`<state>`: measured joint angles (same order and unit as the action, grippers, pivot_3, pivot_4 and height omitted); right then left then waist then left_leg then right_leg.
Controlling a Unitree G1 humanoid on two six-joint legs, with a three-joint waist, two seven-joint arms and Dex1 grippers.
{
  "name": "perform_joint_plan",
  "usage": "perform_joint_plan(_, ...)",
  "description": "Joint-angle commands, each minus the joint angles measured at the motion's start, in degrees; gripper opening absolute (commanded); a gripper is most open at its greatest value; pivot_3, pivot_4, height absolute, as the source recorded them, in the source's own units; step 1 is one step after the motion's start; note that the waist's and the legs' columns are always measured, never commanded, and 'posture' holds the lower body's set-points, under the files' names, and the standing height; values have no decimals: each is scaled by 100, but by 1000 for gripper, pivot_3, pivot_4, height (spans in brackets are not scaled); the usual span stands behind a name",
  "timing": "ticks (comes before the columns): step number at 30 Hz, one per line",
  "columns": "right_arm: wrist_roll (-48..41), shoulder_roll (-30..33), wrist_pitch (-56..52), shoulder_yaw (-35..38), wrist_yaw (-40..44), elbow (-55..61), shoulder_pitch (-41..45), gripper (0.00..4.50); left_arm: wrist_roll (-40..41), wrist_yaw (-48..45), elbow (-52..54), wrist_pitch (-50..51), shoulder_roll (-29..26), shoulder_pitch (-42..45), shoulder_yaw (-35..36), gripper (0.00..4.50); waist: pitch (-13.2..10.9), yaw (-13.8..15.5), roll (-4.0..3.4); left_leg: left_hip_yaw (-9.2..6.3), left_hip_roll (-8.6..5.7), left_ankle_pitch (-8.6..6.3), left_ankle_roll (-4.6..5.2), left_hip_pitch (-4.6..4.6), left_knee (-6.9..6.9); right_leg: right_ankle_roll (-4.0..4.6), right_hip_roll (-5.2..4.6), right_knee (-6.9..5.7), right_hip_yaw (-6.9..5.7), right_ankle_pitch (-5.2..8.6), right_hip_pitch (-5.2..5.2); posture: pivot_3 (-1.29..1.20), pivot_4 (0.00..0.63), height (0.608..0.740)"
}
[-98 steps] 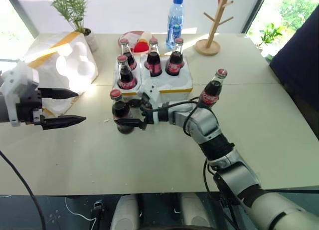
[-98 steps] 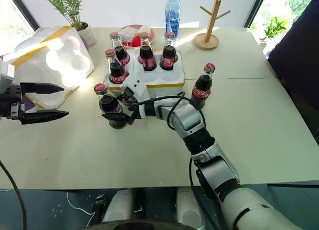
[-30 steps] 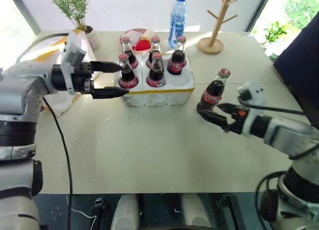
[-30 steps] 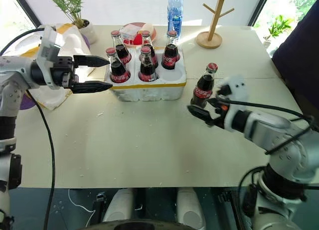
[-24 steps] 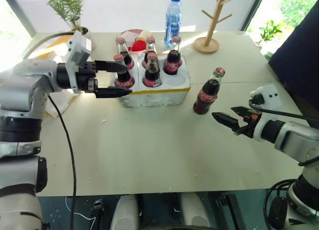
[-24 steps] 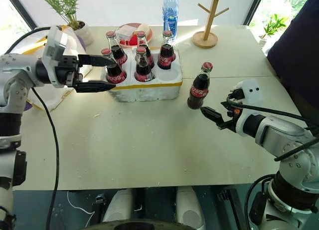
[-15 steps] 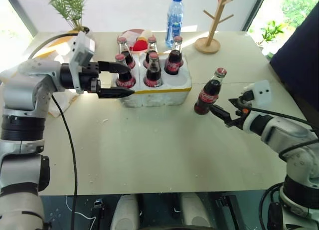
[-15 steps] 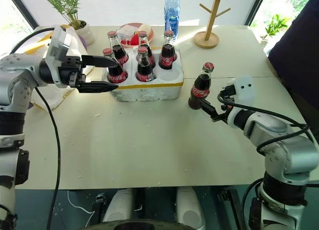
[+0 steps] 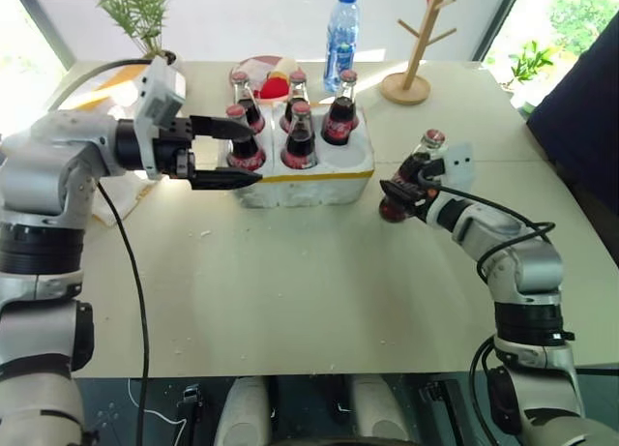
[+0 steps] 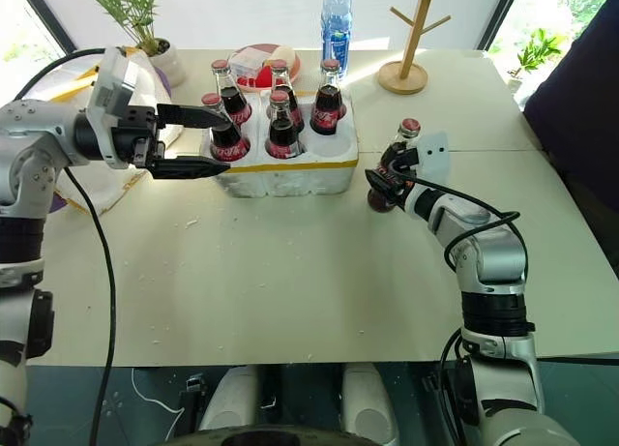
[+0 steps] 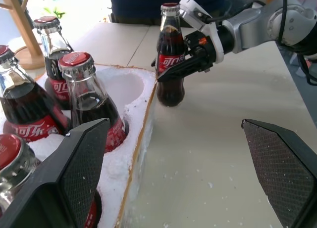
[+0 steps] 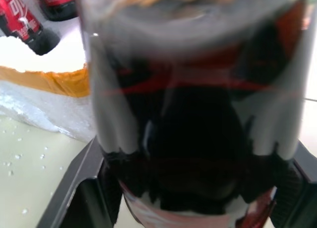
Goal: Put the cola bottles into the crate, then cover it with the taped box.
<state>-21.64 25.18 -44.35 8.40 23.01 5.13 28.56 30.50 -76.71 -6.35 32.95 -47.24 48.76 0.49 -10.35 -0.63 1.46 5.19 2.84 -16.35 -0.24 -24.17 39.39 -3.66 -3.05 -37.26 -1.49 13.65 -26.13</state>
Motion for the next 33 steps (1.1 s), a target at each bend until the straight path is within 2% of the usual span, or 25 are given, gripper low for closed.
perform_joint_plan(1,-238,488,183,574,190,454,500,2858,144,114,297,118,-232,-120,397,4500,-5,-5,-7,1,0,0,0,-3,0,0,-3,0,0,0,-4,0,150,740)
perform_joint_plan(6,-530,721,146,590,419,344,1487,2858,195,195,397,151,-368,-343,576,4500,-11,-63,-18,4,0,2,-4,-9,2,0,-2,-8,2,0,-21,0,150,740)
perform_joint_plan(13,-557,-76,108,129,308,-437,2558,2858,178,308,391,105,-382,-370,596,4500,-9,-46,-18,8,18,8,-13,-3,-2,7,24,-11,5,-2,-20,0,150,740)
perform_joint_plan(18,-216,-362,314,-353,312,-980,2683,2858,219,399,497,121,-402,-448,644,4500,-9,22,-18,17,11,16,-28,-26,14,6,8,-8,-3,-2,-22,0,150,740)
perform_joint_plan(24,351,-386,588,-993,448,-1625,2558,2858,239,455,618,137,-530,-636,790,4500,-9,-3,-18,16,11,12,-21,-35,46,2,6,-6,-3,-4,-16,0,150,740)
perform_joint_plan(30,473,-648,716,-1182,539,-2003,2432,2858,225,499,629,106,-572,-756,852,4500,-9,-11,-18,13,12,5,-9,-34,52,2,8,-17,-4,-4,-16,0,150,740)
perform_joint_plan(32,520,-722,712,-1186,529,-2059,2398,3939,211,503,627,97,-574,-785,859,4500,-9,-17,-18,13,13,8,-13,-34,52,2,9,-17,-4,-4,-17,0,150,740)
perform_joint_plan(33,535,-735,709,-1187,531,-2055,2385,4339,208,507,631,101,-579,-796,866,4500,-7,-22,-15,13,13,9,-15,-33,51,2,9,-17,-4,-4,-16,0,150,740)
